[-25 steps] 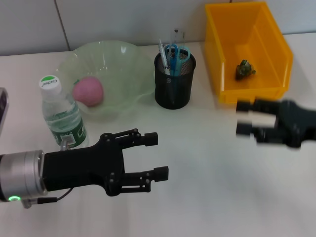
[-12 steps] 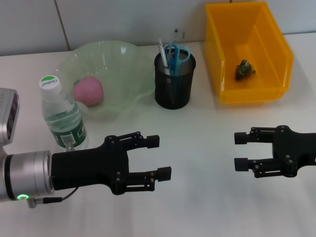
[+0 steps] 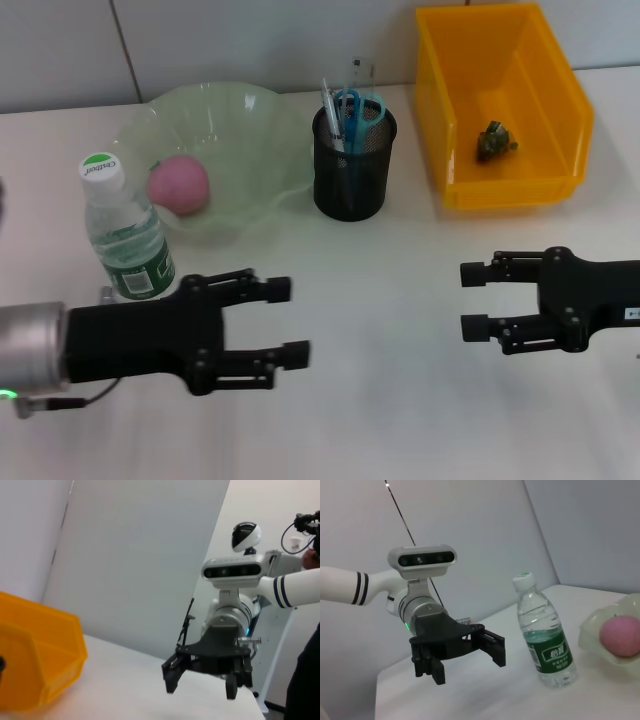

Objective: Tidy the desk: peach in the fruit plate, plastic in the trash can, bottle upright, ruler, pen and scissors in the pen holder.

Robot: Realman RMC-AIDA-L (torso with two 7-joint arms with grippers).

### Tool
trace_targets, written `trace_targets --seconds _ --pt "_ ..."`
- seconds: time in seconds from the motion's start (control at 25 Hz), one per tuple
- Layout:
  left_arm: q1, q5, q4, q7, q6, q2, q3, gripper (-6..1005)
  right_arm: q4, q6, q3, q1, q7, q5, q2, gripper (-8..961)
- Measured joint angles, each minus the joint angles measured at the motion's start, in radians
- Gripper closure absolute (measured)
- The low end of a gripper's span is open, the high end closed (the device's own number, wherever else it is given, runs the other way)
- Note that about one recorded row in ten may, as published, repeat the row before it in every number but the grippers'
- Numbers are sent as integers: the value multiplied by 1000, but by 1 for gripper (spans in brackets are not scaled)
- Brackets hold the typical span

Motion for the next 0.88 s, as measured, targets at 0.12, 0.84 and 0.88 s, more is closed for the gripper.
trace_targets --seconds 0.12,0.84,0.88 --pt "4 14 2 -17 12 20 -5 184 15 0 3 13 9 -1 2 180" --pt "16 29 27 -21 29 32 -9 184 32 0 -2 36 54 -23 7 180" --pt "16 29 27 -21 29 32 -9 184 32 0 -3 36 54 -24 8 180"
